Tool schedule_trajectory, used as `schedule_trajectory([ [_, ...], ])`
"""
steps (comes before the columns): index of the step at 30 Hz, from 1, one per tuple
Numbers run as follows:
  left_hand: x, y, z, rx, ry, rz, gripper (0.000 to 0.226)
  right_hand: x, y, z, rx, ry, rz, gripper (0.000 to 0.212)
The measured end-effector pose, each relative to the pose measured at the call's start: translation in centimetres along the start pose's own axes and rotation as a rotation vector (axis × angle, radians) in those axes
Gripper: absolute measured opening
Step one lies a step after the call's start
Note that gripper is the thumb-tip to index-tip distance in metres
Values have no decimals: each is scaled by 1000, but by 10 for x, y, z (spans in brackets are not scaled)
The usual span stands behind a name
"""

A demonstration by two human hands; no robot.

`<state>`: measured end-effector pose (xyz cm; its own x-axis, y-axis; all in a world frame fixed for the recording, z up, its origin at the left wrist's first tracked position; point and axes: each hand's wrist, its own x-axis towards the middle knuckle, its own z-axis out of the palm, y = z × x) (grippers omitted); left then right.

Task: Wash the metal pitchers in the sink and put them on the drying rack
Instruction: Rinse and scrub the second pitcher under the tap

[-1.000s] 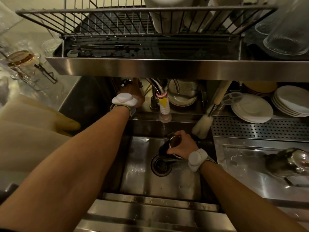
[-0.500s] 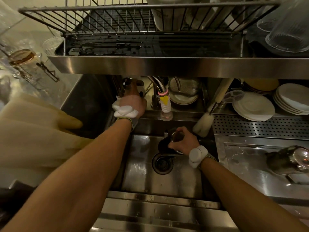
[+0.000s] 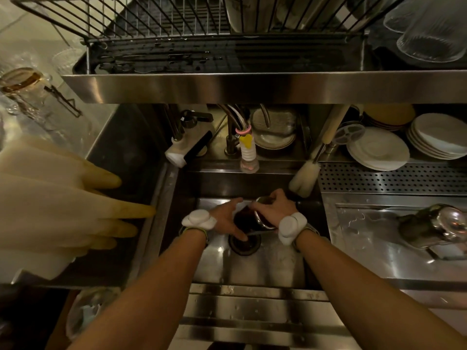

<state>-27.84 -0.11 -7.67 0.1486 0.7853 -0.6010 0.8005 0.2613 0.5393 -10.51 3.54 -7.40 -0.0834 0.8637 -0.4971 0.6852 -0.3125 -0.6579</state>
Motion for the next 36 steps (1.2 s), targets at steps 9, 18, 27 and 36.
schedule_trajectory([
  [9,5,24,-3,141,169,35,74,-13,-36,-3,112,56,113,98],
  [18,-6,29,-23,3,106,40,67,-19,-40,-15,-165,-154,-344,108],
  [27,-15,58,-28,239,-42,171,119,-37,-20,-46,-307,10,-367,105],
  [36,-19,87,13,492,143,-17,64,-72,41,-84,-345,90,-349,94],
])
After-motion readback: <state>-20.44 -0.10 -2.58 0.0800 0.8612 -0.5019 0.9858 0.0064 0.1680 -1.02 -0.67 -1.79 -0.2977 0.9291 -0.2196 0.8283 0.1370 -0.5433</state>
